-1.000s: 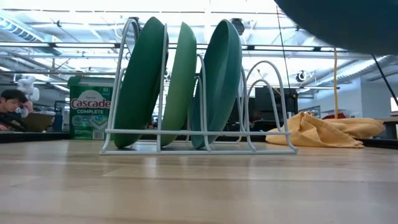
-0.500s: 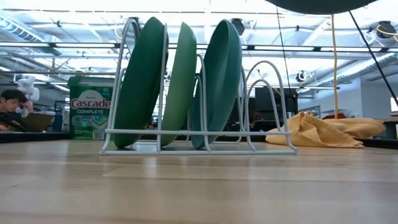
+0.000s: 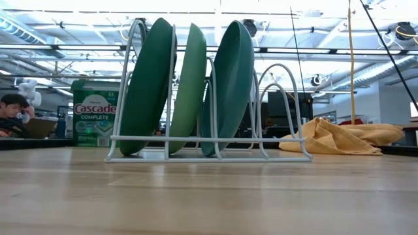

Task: Sort dishes
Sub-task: Put the blue plate in the dish rack

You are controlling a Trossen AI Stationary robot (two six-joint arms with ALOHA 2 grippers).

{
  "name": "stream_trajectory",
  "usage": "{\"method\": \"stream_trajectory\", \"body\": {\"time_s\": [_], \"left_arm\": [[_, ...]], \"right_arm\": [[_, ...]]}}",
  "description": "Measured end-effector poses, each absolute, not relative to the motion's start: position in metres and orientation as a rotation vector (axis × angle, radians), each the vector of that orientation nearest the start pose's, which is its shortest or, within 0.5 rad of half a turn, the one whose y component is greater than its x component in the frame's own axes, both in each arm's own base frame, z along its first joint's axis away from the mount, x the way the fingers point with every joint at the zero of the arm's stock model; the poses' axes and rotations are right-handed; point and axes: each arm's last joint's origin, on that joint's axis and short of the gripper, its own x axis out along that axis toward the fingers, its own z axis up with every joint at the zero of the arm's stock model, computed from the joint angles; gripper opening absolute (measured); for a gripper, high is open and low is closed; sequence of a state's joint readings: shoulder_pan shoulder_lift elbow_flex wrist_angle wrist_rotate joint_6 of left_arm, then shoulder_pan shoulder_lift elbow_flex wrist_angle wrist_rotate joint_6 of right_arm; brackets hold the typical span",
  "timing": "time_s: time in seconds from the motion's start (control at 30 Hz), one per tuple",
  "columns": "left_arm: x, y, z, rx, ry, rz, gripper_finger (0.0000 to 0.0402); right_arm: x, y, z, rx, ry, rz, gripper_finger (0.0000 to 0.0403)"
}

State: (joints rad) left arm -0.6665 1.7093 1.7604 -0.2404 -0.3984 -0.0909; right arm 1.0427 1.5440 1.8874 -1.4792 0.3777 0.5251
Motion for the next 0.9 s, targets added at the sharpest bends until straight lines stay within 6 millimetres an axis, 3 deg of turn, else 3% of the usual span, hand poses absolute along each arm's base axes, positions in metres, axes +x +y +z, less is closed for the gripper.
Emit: {"method": "stream_trajectory", "body": {"time_s": [0.37,0.9], "left_arm": [[0.279,-0.221,0.469,0.024,-0.055,-0.190,0.0003],[0.284,-0.199,0.499,-0.078,-0.317,0.012,0.0003]], "right_arm": [[0.127,0.232,0.423,-0.267,0.873,0.275,0.0169],[0.127,0.235,0.426,-0.276,0.759,0.214,0.0169]]}}
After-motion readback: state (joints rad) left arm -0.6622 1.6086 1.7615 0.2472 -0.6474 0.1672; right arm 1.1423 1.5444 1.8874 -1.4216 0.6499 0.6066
